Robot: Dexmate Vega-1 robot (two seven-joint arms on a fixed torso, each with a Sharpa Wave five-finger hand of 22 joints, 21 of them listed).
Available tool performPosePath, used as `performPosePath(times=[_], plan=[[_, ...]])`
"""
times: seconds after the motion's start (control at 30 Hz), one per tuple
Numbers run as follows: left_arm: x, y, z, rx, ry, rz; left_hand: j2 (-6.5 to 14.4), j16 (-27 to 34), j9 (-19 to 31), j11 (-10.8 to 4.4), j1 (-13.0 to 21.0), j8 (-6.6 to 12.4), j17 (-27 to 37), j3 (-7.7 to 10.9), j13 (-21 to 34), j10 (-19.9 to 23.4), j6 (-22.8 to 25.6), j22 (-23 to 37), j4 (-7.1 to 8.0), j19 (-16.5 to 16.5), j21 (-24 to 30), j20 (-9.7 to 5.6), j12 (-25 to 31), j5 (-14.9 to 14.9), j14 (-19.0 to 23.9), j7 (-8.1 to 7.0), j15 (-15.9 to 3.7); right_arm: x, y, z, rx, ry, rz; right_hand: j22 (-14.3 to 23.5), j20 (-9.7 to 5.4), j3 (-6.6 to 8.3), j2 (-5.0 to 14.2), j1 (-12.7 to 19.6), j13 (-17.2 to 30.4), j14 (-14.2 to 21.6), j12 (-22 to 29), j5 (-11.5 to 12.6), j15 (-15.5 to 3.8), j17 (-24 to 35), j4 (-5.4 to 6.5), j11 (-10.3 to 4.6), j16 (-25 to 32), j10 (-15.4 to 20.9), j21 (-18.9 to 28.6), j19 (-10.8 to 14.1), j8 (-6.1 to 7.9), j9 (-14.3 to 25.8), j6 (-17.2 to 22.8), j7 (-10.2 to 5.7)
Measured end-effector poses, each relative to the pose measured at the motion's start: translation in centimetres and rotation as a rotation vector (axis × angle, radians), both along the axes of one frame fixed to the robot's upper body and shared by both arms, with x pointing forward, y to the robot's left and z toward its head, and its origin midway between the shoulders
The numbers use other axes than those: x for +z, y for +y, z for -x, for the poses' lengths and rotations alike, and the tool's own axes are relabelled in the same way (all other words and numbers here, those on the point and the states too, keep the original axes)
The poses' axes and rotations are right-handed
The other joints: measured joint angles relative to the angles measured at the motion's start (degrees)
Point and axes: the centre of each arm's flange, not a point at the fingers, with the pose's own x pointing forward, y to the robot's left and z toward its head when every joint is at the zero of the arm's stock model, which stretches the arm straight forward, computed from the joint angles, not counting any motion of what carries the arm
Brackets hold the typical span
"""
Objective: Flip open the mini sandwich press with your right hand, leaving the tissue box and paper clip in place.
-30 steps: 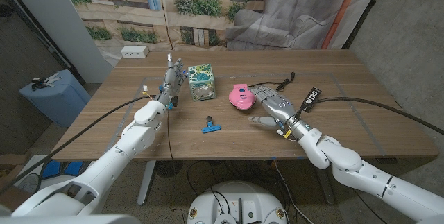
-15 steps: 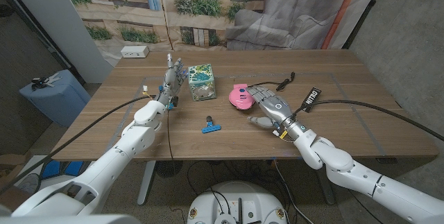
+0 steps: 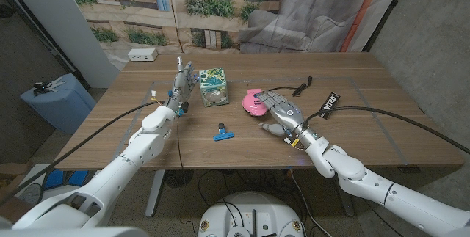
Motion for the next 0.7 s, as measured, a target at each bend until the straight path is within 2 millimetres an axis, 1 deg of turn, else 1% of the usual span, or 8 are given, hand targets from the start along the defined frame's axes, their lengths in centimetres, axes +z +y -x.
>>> performPosePath(times=[0.1, 0.17, 0.23, 0.3, 0.33, 0.47, 0.57, 0.7], plan=[[0.0, 0.0, 0.0, 0.000, 0.000, 0.000, 0.0, 0.0, 0.0, 0.00, 0.0, 0.00, 0.0, 0.00, 0.0, 0.0, 0.0, 0.0, 0.00, 0.0, 0.0, 0.00, 0.0, 0.0, 0.0, 0.00, 0.00, 0.0, 0.2, -0.2, 0.004, -0.007, -0.001, 0.0, 0.17, 0.34, 0.12, 0.8, 0.0, 0.4, 0.0, 0.0, -0.41, 0.0, 0.13, -0.13, 0.0, 0.3, 0.0, 0.4, 0.07, 0.0, 0.4, -0.41], [0.0, 0.0, 0.0, 0.000, 0.000, 0.000, 0.0, 0.0, 0.0, 0.00, 0.0, 0.00, 0.0, 0.00, 0.0, 0.0, 0.0, 0.0, 0.00, 0.0, 0.0, 0.00, 0.0, 0.0, 0.0, 0.00, 0.00, 0.1, 0.4, -0.4, 0.004, -0.011, 0.000, 0.0, -0.25, 0.66, 0.33, 1.0, 0.0, 0.4, 0.0, 0.0, -0.41, 0.0, 0.17, -0.32, 0.0, 0.6, 0.0, 0.8, 0.11, 0.0, 0.8, -0.77], [0.0, 0.0, 0.0, 0.000, 0.000, 0.000, 0.0, 0.0, 0.0, 0.00, 0.0, 0.00, 0.0, 0.00, 0.0, 0.0, 0.0, 0.0, 0.00, 0.0, 0.0, 0.00, 0.0, 0.0, 0.0, 0.00, 0.00, 0.1, 0.4, -0.6, 0.005, -0.015, 0.000, 0.0, -0.05, 0.71, -0.39, 1.7, 0.0, 0.6, 0.0, 0.0, -0.60, 0.0, 0.23, -0.23, 0.0, 1.0, 0.0, 1.0, 0.27, 0.0, 1.0, -1.03], [0.0, 0.0, 0.0, 0.000, 0.000, 0.000, 0.0, 0.0, 0.0, 0.00, 0.0, 0.00, 0.0, 0.00, 0.0, 0.0, 0.0, 0.0, 0.00, 0.0, 0.0, 0.00, 0.0, 0.0, 0.0, 0.00, 0.00, 0.2, 0.5, -0.7, 0.006, -0.021, 0.000, 0.0, -0.24, 0.72, -0.40, 1.8, 0.0, 0.8, 0.0, 0.0, -0.41, 0.0, 0.23, -0.23, 0.0, 1.0, 0.0, 1.2, 0.27, 0.0, 1.5, -1.07], [0.0, 0.0, 0.0, 0.000, 0.000, 0.000, 0.0, 0.0, 0.0, 0.00, 0.0, 0.00, 0.0, 0.00, 0.0, 0.0, 0.0, 0.0, 0.00, 0.0, 0.0, 0.00, 0.0, 0.0, 0.0, 0.00, 0.00, 0.3, 0.6, -0.8, 0.007, -0.025, 0.000, 0.0, -0.03, 0.88, 0.11, 2.3, 0.0, 1.0, 0.0, 0.0, -0.63, 0.0, 0.40, -0.45, 0.0, 1.3, 0.0, 1.4, 0.27, 0.0, 1.6, -1.23], [0.0, 0.0, 0.0, 0.000, 0.000, 0.000, 0.0, 0.0, 0.0, 0.00, 0.0, 0.00, 0.0, 0.00, 0.0, 0.0, 0.0, 0.0, 0.00, 0.0, 0.0, 0.00, 0.0, 0.0, 0.0, 0.00, 0.00, 0.5, 0.6, -1.1, 0.006, -0.037, -0.001, 0.0, -0.24, 1.26, 0.49, 2.7, 0.0, 1.4, 0.0, 0.0, -0.62, 0.0, 0.16, -0.64, 0.4, 1.9, 0.0, 2.0, 0.34, 0.0, 2.1, -1.25], [0.0, 0.0, 0.0, 0.000, 0.000, 0.000, 0.0, 0.0, 0.0, 0.00, 0.0, 0.00, 0.0, 0.00, 0.0, 0.0, 0.0, 0.0, 0.00, 0.0, 0.0, 0.00, 0.0, 0.0, 0.0, 0.00, 0.00, 0.7, 0.7, -1.3, 0.006, -0.044, -0.001, 0.0, -0.26, 1.50, -0.12, 3.3, 0.0, 1.9, 0.0, 0.0, -0.61, 0.0, 0.39, -0.64, 0.4, 2.1, 0.0, 2.0, 0.52, 0.0, 2.2, -1.34], [0.0, 0.0, 0.0, 0.000, 0.000, 0.000, 0.0, 0.0, 0.0, 0.00, 0.0, 0.00, 0.0, 0.00, 0.0, 0.0, 0.0, 0.0, 0.00, 0.0, 0.0, 0.00, 0.0, 0.0, 0.0, 0.00, 0.00, 0.9, 0.6, -1.4, 0.004, -0.053, -0.002, 0.0, -0.04, 1.50, 0.34, 3.7, 0.0, 2.2, 0.0, 0.0, -0.73, 0.0, 0.39, -0.85, 0.4, 2.3, 0.0, 2.6, 0.52, 0.0, 3.0, -1.55]])
